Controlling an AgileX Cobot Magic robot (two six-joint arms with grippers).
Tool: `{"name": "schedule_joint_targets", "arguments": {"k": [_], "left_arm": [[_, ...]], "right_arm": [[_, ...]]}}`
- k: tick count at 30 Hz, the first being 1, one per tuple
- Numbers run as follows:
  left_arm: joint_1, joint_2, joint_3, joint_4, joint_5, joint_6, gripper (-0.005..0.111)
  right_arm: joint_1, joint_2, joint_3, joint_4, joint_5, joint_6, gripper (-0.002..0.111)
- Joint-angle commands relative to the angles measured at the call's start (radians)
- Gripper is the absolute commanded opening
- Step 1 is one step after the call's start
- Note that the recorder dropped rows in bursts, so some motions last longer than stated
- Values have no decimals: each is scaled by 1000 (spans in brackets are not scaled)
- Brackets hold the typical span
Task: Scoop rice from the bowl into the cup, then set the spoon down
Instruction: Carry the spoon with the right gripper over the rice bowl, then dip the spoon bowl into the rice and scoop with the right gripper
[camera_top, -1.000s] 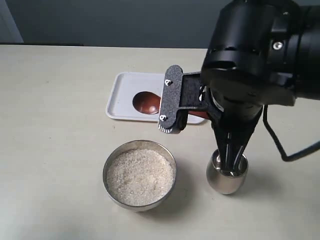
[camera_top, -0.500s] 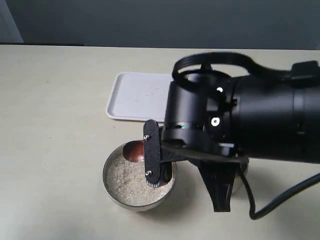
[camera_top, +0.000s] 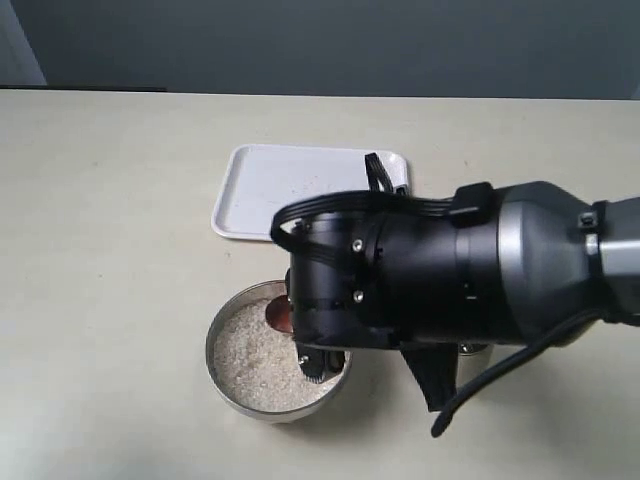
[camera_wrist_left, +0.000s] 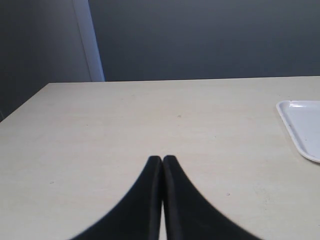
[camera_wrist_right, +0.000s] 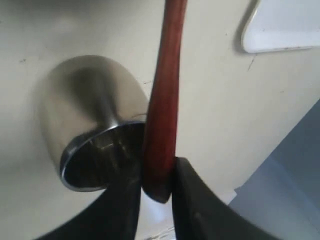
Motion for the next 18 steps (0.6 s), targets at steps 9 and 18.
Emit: {"name": "schedule_joint_targets", "arguments": {"k": [9,18], "left_arm": [[0,-4,-2,6,-11,-3,1],[-10,-4,-2,6,-11,-3,1]], "right_arm": [[44,4,2,-32,-2,-4,1],[75,50,2,-24,-2,-4,1]]}}
